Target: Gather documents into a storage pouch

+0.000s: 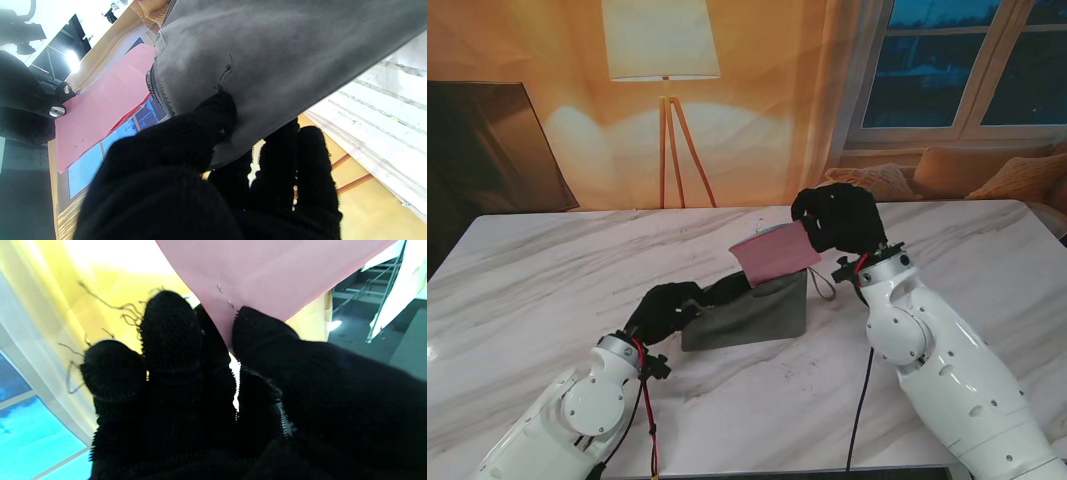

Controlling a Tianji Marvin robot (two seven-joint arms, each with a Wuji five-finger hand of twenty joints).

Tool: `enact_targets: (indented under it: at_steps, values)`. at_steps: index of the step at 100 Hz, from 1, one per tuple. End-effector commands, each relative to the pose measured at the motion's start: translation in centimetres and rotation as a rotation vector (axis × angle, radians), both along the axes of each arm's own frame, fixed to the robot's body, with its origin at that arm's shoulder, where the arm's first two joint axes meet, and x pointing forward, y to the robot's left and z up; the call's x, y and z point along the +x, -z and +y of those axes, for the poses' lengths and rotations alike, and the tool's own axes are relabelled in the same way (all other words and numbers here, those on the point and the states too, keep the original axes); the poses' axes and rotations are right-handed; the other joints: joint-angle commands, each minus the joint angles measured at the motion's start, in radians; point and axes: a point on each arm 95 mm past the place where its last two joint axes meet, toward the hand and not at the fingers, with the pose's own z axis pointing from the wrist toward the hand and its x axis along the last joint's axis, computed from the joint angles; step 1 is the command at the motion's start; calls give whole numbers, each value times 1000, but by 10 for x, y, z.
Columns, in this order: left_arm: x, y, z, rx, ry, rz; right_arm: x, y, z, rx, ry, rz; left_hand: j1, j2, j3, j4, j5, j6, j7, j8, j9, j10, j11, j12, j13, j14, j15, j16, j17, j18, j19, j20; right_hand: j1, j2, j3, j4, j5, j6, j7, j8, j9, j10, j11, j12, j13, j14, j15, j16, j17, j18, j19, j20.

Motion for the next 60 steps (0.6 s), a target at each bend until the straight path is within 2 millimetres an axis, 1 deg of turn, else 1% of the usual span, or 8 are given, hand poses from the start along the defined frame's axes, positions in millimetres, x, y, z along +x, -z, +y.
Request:
enact_targets:
  at_steps: [1,12,30,40,47,60]
  values:
    - [-2,-2,-3,-2,22,-2,-1,-6,1,-37,-23,-13,53,29,0,-13,89,-11,116,76,32,-57,66,13,12,40,-1,7,-17,-58,-16,-17,15,99,26,26,91,-116,162,73,-12,-39,19,23,-10,-65,3,22,-17,-48,4,10]
    - [-2,-2,-4,-4,27,-6,-4,-8,6,-55,-63,-13,54,29,0,-12,90,-10,116,79,31,-56,67,12,12,41,-3,7,-17,-59,-16,-17,4,125,7,25,65,-139,160,69,-25,-54,17,50,-35,-84,36,59,-41,-56,26,56]
    - [-2,-2,-4,-5,34,-8,-10,-8,16,-64,-128,-6,54,29,0,-12,91,-12,115,85,31,-58,69,9,12,40,-4,8,-17,-60,-17,-18,-8,137,-1,23,46,-154,155,61,-30,-66,14,56,-43,-95,44,66,-48,-65,29,67]
    - [-2,-3,-5,-8,38,-12,-13,-6,21,-88,-153,7,53,29,0,-12,90,-12,113,86,31,-59,69,8,12,40,-5,9,-16,-60,-17,-18,-20,152,-12,22,14,-156,159,24,-35,-60,5,63,-59,-101,61,83,-65,-68,45,93]
    - [-2,-3,-5,-10,41,-15,-13,-5,24,-122,-162,8,53,29,0,-12,90,-13,112,87,31,-58,69,7,13,39,-5,9,-16,-60,-17,-18,-47,164,-19,17,-14,-165,164,-2,-41,-57,4,68,-69,-107,74,96,-77,-74,61,107]
    - [-2,-3,-5,-12,47,-21,-14,-3,28,-196,-165,-3,53,29,0,-12,91,-14,111,89,31,-57,70,7,12,40,-6,9,-16,-60,-17,-18,-76,173,-14,9,-36,-177,181,-26,-48,-57,22,92,-83,-119,100,112,-89,-79,79,122]
